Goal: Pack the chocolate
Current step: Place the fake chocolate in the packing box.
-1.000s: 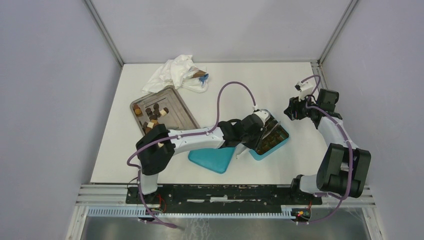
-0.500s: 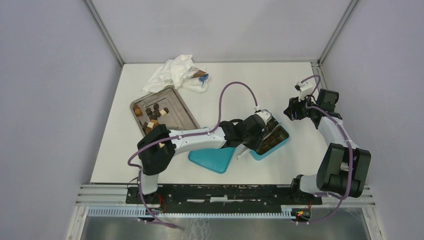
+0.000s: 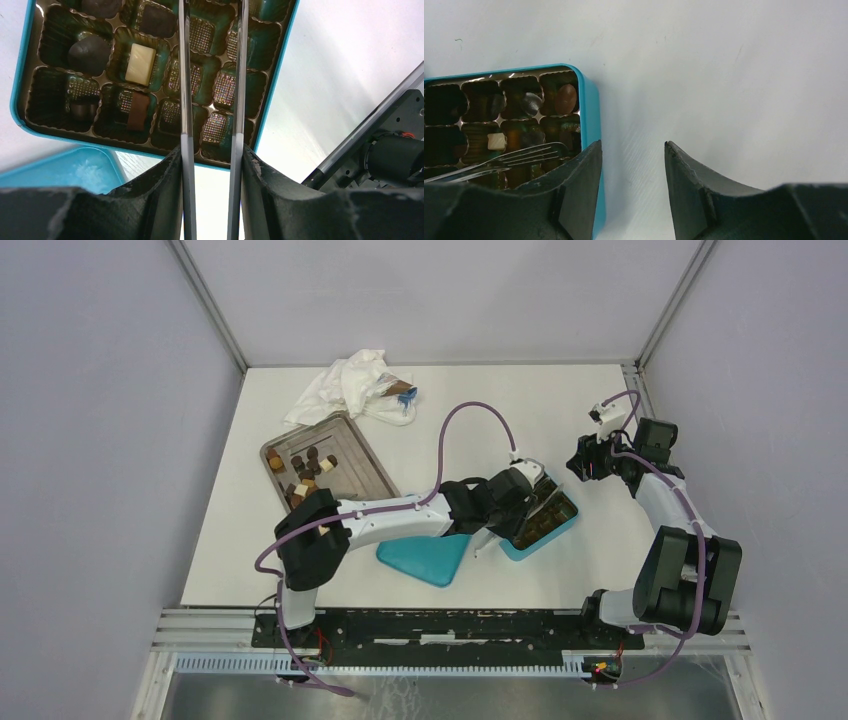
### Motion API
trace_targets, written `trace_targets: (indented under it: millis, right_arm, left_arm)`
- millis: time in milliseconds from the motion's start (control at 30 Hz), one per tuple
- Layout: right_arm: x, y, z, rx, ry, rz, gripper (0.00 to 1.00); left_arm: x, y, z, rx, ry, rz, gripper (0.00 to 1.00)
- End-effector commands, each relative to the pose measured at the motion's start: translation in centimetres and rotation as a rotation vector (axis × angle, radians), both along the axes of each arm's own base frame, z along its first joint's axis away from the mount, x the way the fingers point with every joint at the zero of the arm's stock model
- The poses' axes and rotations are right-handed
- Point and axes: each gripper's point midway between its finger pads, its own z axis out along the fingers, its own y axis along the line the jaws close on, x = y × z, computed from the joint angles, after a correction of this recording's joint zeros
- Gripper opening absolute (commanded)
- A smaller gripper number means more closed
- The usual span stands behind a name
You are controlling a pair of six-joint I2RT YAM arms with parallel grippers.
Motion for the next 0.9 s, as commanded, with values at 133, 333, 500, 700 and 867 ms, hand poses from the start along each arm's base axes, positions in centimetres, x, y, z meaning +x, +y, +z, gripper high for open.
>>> trace_targets:
  millis: [133, 333, 500, 700, 867]
  right_arm:
    - [0.2, 0.1, 0.3, 0.001, -0.022, 0.025, 0.54]
    - [0.0, 0.6, 0.7, 0.01, -0.036, 0.062, 0.54]
    - [-0.2, 1.0, 0.8, 0.016, -0.043, 0.086, 0.55]
    - [-0.4, 1.2, 0.9, 0.023, -0.046, 0.101, 0.55]
    - [-0.4, 1.3, 0.9, 0.027, -0.045, 0.107, 0.55]
  left_arm:
    - [0.8, -1.4, 4.4, -0.11, -0.067, 0.012, 0.43]
    - [0.8, 0.5, 7.3, -0.181, -0.116, 0.054, 0.39]
    - [1.0, 4.2, 8.3, -0.168, -0.147, 0.114, 0.39]
    - [2.5, 12.3, 7.8, -0.093, -0.142, 0.249, 0.39]
    - [3.9, 21.1, 7.6, -0.046, -0.116, 0.409, 0.4]
